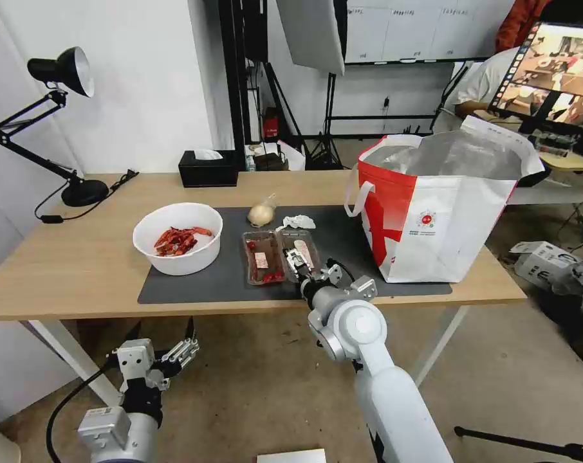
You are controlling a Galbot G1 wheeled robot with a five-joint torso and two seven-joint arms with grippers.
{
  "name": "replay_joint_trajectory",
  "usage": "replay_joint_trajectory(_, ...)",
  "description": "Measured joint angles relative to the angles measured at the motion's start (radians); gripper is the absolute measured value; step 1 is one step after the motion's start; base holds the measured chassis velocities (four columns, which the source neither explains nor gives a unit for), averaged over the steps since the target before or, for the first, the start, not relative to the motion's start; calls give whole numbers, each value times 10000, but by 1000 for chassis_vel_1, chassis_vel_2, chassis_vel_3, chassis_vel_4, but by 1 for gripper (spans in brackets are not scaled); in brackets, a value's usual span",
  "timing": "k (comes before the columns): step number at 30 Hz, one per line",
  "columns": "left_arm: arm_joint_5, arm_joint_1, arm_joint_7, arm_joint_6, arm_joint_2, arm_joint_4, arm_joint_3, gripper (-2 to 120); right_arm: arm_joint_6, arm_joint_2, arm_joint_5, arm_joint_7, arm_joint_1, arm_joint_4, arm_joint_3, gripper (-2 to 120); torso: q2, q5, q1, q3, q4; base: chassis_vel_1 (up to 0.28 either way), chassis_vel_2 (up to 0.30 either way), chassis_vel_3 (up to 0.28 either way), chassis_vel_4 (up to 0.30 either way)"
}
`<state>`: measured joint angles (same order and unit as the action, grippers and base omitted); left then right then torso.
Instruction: Pick up the trash from the table and place it into the takeout bag.
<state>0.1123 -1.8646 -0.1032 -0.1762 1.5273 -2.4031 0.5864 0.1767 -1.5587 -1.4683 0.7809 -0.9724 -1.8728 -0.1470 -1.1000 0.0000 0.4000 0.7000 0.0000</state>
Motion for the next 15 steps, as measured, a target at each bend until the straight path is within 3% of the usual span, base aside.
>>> replay_joint_trajectory(8, 0, -9, -10, 36, -4, -1, 3, 100, -174, -33, 447, -564, 74, 94, 33, 100, 0, 0, 0, 0, 0, 0, 0, 0, 0)
replay_joint_trajectory(15, 24, -4, -13, 204, -14, 63, 16, 100, -369, 57, 2279, -1874, -71, 192, 395, 100, 0, 0, 0, 0, 0, 0, 0, 0, 0)
